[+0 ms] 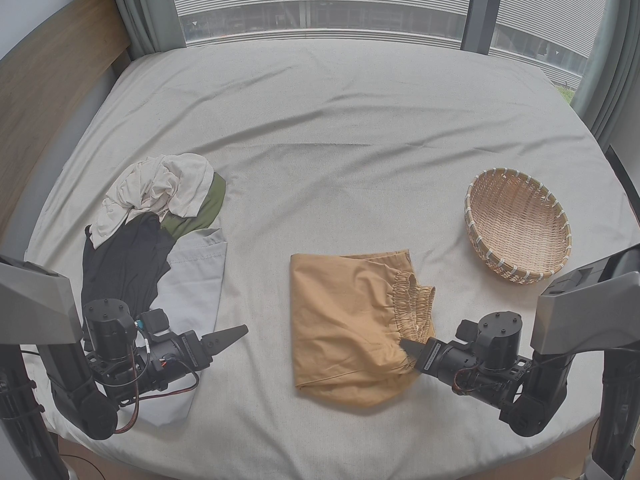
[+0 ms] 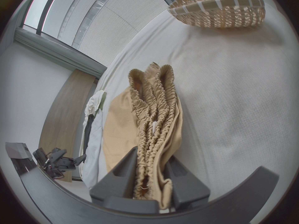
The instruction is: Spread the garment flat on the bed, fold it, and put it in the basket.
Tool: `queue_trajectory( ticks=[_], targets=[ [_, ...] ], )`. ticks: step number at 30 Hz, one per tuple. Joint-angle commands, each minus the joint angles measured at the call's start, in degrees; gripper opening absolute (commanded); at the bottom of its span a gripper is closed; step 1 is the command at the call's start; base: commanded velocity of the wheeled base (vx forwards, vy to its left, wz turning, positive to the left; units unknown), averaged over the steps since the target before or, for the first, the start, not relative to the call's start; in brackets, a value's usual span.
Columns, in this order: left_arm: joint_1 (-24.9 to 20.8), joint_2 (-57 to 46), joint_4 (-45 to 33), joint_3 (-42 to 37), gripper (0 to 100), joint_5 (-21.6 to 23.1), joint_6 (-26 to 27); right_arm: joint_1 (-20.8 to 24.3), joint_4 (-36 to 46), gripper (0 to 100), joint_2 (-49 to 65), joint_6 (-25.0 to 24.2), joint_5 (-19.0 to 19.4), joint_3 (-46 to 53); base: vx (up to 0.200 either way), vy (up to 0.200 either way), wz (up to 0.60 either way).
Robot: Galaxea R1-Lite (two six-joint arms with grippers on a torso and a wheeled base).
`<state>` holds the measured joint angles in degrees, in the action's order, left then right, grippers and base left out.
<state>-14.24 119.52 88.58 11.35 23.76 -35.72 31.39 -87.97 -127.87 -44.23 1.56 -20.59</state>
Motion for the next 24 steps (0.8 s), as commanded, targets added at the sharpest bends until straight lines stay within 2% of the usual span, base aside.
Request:
queue_trajectory(
  ticks=[1, 11, 19, 24],
  targets=[
    [0.09, -1.3, 0.02, -0.1, 100, 0.06, 0.12, 2.36, -0.01, 0, 9.74, 0.28, 0.11, 0.73, 0.0, 0.0, 0.0],
    [0.0, -2.97, 0.19, 1.04, 100, -0.2, 0.3, 2.18, 0.6, 0, 17.56, 5.12, 0.29, -1.56, 0.0, 0.0, 0.0],
    [-0.18, -5.43, 0.19, 0.78, 100, -0.12, 0.3, 1.83, 12.73, 0, 25.65, 8.54, 1.25, -10.26, 0.0, 0.0, 0.0],
    [-0.26, -6.66, 0.1, 0.08, 100, -0.12, 1.09, 1.83, 16.51, 0, 26.35, 12.24, 0.9, -13.6, 0.0, 0.0, 0.0]
  ],
)
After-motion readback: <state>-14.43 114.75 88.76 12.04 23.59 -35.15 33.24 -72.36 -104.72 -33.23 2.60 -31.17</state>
